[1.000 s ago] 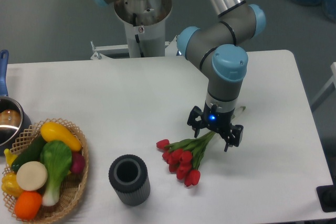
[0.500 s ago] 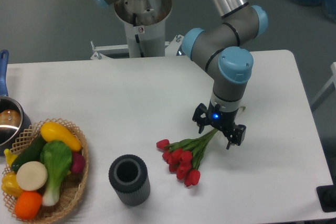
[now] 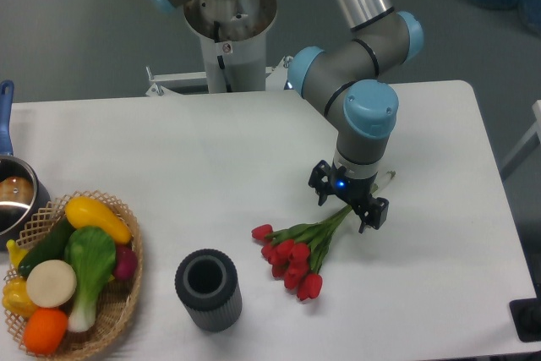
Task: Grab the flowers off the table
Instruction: 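Lower the gripper onto the tulip stems and close it, then lift the grasped tulip bunch up off the table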
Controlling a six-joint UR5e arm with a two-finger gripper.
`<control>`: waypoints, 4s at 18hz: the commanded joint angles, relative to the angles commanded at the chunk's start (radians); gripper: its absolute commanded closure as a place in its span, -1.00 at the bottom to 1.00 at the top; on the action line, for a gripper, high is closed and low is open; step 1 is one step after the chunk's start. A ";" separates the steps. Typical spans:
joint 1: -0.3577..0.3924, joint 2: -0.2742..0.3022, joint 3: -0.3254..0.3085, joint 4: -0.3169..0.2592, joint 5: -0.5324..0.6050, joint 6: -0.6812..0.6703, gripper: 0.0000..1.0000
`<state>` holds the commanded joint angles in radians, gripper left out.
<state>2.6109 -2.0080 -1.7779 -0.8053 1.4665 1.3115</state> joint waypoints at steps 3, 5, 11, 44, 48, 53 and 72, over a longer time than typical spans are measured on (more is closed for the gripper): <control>-0.003 -0.009 -0.003 0.000 0.000 -0.002 -1.00; -0.003 -0.012 -0.003 0.000 0.005 -0.002 -1.00; -0.003 -0.034 -0.003 -0.002 0.005 0.006 -1.00; 0.003 -0.040 0.008 -0.002 0.003 0.018 0.59; 0.017 -0.026 0.023 -0.003 -0.005 0.018 0.59; 0.017 0.020 0.043 -0.005 -0.107 0.015 0.59; 0.089 0.130 0.212 -0.005 -0.675 -0.141 0.60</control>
<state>2.6997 -1.8777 -1.5662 -0.8099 0.7916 1.1706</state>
